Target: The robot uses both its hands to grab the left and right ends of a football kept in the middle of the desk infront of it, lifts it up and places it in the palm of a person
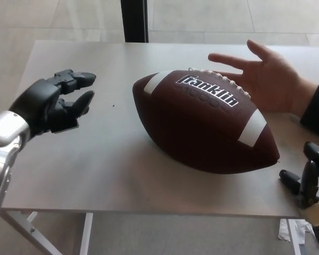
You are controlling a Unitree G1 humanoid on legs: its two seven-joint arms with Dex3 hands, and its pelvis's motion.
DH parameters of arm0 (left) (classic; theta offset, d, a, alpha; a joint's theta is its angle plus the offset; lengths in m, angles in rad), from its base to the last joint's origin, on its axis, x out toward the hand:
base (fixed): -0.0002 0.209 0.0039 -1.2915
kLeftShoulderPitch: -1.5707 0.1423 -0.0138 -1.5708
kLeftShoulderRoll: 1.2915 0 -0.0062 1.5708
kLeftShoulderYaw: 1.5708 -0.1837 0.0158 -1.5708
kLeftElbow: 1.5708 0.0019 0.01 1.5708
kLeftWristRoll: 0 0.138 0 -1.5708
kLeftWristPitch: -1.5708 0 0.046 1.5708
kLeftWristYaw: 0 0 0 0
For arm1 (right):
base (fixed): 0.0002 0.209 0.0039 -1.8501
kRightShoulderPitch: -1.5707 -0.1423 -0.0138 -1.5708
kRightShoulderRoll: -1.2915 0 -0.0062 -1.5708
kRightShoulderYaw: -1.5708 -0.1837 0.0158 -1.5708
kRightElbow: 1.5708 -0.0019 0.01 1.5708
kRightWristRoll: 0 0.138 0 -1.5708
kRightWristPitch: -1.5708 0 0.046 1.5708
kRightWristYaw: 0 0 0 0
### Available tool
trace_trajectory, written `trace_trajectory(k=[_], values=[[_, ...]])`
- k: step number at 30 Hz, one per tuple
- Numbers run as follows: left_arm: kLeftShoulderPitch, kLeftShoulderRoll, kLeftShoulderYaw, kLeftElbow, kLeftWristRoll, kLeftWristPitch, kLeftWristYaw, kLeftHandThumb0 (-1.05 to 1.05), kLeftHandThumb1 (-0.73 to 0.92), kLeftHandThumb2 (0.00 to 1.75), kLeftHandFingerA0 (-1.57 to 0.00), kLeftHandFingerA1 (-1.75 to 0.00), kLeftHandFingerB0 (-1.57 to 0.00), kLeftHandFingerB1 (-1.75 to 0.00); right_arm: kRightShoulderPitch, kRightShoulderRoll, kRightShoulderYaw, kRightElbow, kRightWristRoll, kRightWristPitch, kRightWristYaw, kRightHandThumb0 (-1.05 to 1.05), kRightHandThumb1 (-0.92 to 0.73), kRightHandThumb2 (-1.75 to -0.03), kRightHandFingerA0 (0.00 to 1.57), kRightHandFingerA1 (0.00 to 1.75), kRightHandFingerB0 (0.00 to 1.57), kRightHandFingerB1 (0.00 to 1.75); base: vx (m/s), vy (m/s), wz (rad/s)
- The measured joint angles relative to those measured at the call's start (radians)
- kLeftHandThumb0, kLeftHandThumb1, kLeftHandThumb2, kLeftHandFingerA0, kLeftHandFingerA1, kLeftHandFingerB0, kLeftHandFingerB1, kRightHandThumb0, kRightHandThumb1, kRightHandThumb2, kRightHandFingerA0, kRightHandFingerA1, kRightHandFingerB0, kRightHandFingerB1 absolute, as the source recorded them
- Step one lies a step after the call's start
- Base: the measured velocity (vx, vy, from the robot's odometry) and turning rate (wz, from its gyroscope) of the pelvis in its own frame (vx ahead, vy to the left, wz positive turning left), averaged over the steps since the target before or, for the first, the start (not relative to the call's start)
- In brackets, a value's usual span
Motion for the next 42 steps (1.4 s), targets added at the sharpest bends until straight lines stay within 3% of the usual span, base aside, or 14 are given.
trace_trajectory(k=[8,9,14,15,20,26,29,30,36,37,38,39,41,42], values=[[-0.076,-0.128,0.021,0.078,0.031,-0.009,0.052,-0.91,0.92,0.84,-0.31,-0.53,-0.07,-0.34,0.013,0.001,0.054,0.005,-0.036,-0.049,-0.011,-0.92,-0.91,-0.68,0.38,0.57,0.26,0.34,0.0,0.0,0.0],[-0.079,-0.145,0.033,0.093,0.032,-0.01,0.061,-0.86,0.8,1.19,-0.27,-0.58,-0.05,-0.37,0.012,0.002,0.056,0.005,-0.038,-0.05,-0.011,-0.93,-0.91,-0.68,0.38,0.57,0.27,0.35,0.0,0.0,0.0],[-0.086,-0.233,0.113,0.152,0.026,-0.017,0.116,-0.95,0.92,0.85,-0.33,-0.55,-0.09,-0.33,0.011,0.012,0.074,-0.001,-0.05,-0.05,-0.02,-1.0,-0.74,-0.85,0.38,0.62,0.25,0.42,0.0,0.0,0.0],[-0.089,-0.242,0.119,0.16,0.026,-0.02,0.123,-0.86,0.84,1.24,-0.33,-0.62,-0.04,-0.37,0.01,0.013,0.075,-0.001,-0.051,-0.049,-0.021,-0.96,-0.91,-0.68,0.38,0.59,0.28,0.36,0.0,0.0,0.0],[-0.092,-0.292,0.148,0.203,0.024,-0.043,0.155,-1.0,0.86,1.26,-0.3,-0.57,-0.07,-0.36,0.009,0.021,0.072,-0.005,-0.063,-0.045,-0.028,-0.93,-0.92,-0.68,0.38,0.65,0.29,0.36,0.0,0.0,0.0],[-0.053,-0.293,0.134,0.25,0.036,-0.074,0.161,-0.95,0.92,0.87,-0.31,-0.52,-0.12,-0.36,-0.004,0.021,0.029,0.007,-0.063,-0.05,-0.036,-0.92,-0.73,-0.9,0.39,0.69,0.25,0.42,0.0,0.0,0.0],[-0.047,-0.29,0.128,0.274,0.041,-0.111,0.166,-0.91,0.92,0.86,-0.34,-0.53,-0.15,-0.38,-0.012,0.024,0.018,0.011,-0.062,-0.054,-0.036,-0.85,-0.91,-0.68,0.42,0.7,0.31,0.35,0.0,0.0,0.0],[-0.048,-0.289,0.125,0.278,0.043,-0.118,0.168,-0.85,0.82,1.22,-0.3,-0.58,-0.06,-0.42,-0.016,0.025,0.015,0.013,-0.062,-0.057,-0.036,-0.86,-0.9,-0.68,0.43,0.66,0.3,0.33,0.0,0.0,0.0],[-0.095,-0.261,0.06,0.327,0.066,-0.142,0.15,-0.9,0.86,1.25,-0.32,-0.57,-0.06,-0.37,-0.027,0.025,0.011,0.027,-0.062,-0.066,-0.035,-0.85,-0.9,-0.67,0.42,0.66,0.31,0.33,0.0,0.0,0.0],[-0.104,-0.256,0.048,0.332,0.073,-0.143,0.145,-0.88,0.85,1.25,-0.32,-0.57,-0.05,-0.36,-0.028,0.025,0.011,0.028,-0.063,-0.066,-0.035,-0.92,-0.72,-0.89,0.41,0.66,0.28,0.41,0.0,0.0,0.0],[-0.112,-0.252,0.037,0.337,0.079,-0.143,0.142,-0.89,0.86,1.25,-0.31,-0.58,-0.06,-0.38,-0.029,0.025,0.011,0.028,-0.063,-0.067,-0.035,-0.87,-0.9,-0.67,0.42,0.65,0.3,0.33,0.0,0.0,0.0],[-0.122,-0.248,0.027,0.344,0.083,-0.143,0.137,-0.92,0.92,0.86,-0.39,-0.55,-0.13,-0.36,-0.029,0.025,0.01,0.031,-0.063,-0.068,-0.035,-0.86,-0.89,-0.68,0.42,0.66,0.3,0.33,0.0,0.0,0.0],[-0.148,-0.25,0.022,0.362,0.088,-0.143,0.134,-0.93,0.92,0.86,-0.39,-0.55,-0.13,-0.36,-0.031,0.025,0.008,0.034,-0.062,-0.069,-0.035,-0.85,-0.9,-0.68,0.43,0.65,0.3,0.33,0.0,0.0,0.0],[-0.162,-0.252,0.022,0.371,0.089,-0.143,0.134,-0.93,0.92,0.86,-0.39,-0.54,-0.13,-0.36,-0.033,0.026,0.007,0.037,-0.062,-0.07,-0.035,-0.92,-0.77,-1.12,0.44,0.69,0.25,0.46,0.0,0.0,0.0]])
